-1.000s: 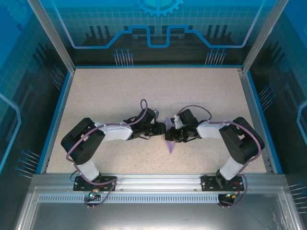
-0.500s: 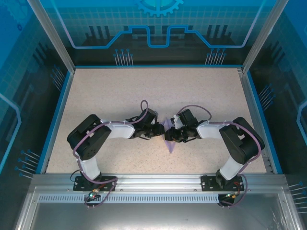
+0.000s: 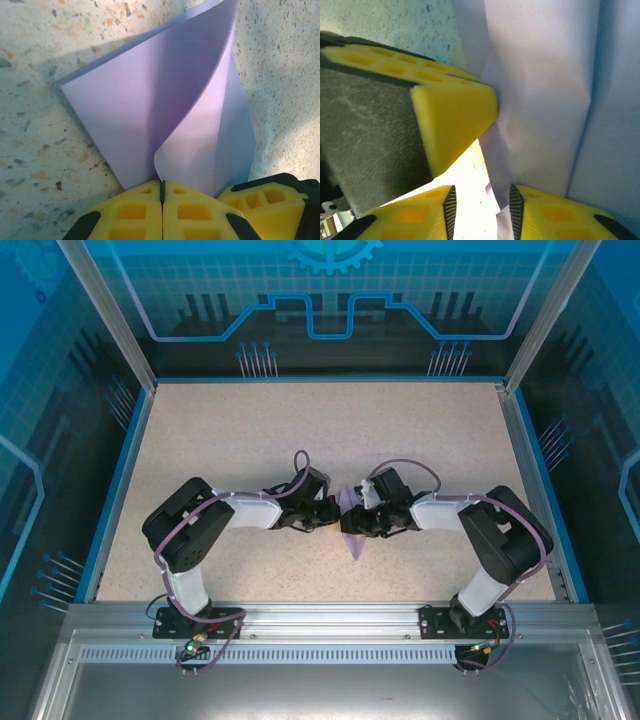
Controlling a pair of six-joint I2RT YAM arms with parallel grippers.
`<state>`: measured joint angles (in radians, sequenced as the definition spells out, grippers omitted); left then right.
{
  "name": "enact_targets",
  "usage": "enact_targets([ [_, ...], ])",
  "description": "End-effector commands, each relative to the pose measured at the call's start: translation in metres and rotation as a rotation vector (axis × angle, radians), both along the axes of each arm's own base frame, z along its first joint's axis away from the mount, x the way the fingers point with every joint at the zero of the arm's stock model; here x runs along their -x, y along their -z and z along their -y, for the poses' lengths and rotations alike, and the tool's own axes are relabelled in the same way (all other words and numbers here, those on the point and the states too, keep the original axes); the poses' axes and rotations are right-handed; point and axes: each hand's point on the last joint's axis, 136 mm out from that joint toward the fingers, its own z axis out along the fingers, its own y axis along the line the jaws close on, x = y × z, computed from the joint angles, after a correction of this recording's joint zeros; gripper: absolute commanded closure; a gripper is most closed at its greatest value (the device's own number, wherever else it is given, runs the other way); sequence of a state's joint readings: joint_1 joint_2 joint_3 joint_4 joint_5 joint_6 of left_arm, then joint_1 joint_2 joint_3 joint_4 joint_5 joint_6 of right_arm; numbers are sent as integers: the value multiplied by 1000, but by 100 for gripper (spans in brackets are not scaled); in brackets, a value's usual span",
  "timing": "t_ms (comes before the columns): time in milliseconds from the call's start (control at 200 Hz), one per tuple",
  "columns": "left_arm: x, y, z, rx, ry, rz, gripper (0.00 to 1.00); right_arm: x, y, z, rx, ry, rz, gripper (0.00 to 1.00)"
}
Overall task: Fold a paper plane with a square sheet of paper (pick it up from the middle)
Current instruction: Fourth fold the wing at the center of the table.
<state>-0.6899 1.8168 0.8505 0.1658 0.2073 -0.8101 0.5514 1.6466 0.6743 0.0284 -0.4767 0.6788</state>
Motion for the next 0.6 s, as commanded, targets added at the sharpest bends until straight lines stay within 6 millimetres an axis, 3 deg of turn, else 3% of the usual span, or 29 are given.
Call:
enact_targets([
  [0, 4, 9, -6, -29, 23, -21, 95, 14, 11, 11, 60, -1, -27, 61],
  [440, 5, 19, -13, -47, 22, -35, 98, 25, -5, 22, 53, 12, -9, 62],
  [595, 5, 22, -16, -53, 20, -39, 100, 28, -8, 28, 59, 24, -10, 67],
])
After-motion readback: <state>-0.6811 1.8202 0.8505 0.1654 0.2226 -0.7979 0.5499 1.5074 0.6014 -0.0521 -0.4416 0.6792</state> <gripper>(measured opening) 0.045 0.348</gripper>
